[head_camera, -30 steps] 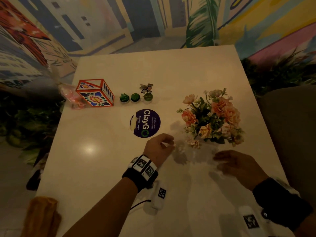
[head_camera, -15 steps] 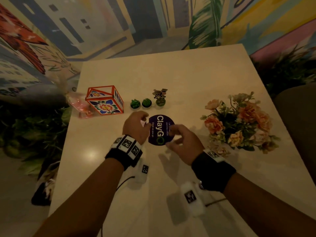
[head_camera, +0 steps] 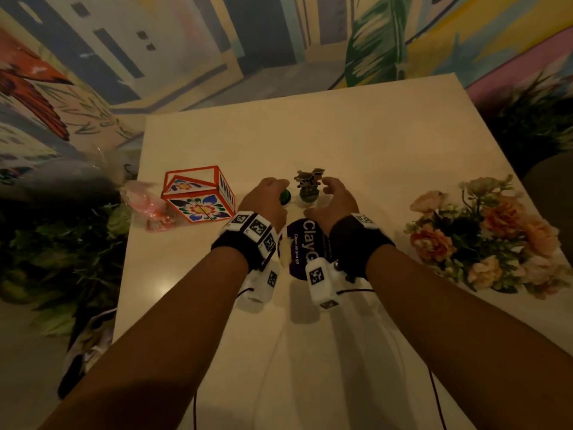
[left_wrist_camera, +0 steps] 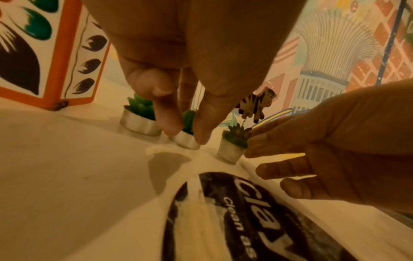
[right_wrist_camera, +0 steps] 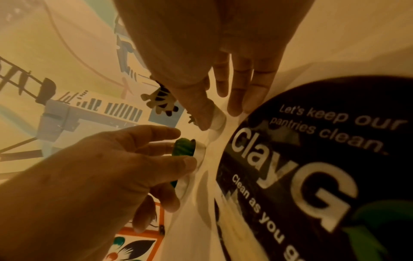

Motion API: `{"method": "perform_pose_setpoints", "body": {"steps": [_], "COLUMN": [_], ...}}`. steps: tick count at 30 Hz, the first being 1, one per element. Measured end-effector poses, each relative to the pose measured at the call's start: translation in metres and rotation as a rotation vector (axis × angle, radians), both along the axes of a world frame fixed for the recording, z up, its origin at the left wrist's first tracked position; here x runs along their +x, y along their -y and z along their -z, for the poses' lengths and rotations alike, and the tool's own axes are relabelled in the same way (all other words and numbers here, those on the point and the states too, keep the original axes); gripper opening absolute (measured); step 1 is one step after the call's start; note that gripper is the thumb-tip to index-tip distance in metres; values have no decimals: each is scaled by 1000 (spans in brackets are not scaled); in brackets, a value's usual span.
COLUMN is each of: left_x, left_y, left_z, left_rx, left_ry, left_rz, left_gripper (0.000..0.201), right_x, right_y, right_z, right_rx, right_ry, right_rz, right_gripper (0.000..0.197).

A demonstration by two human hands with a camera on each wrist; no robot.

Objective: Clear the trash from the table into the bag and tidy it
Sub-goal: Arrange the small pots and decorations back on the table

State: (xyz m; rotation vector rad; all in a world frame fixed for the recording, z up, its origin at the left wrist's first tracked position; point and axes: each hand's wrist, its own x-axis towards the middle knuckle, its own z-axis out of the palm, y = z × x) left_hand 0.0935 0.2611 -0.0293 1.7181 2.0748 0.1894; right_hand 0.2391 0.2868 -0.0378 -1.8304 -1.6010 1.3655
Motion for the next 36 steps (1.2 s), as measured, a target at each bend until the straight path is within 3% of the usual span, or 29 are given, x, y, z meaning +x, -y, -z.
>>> {"method": "perform_pose_setpoints", "body": {"steps": [10, 17, 22, 27, 36], "left_x": [-3, -1, 11, 42, 105], "left_y": [-3, 13, 41, 75, 103], "left_z": [11, 13, 7, 8, 22], "left_rx": [12, 14, 92, 118, 98], "left_ry": [-50, -15, 61, 132, 219], "left_rz": [69, 57, -28, -29, 31], "left_gripper": [42, 46, 53, 46, 45], "right_x": [-22, -16, 12, 56, 107], "right_y": [-12, 11, 65, 113, 126], "right_z": [8, -2, -6, -3, 3], "right_rx": [82, 133, 73, 17, -36], "right_ry": [14, 55, 0, -12, 44], "right_rz": [-10, -15, -24, 12, 15], "right_gripper": [57, 49, 35, 32, 36]}}
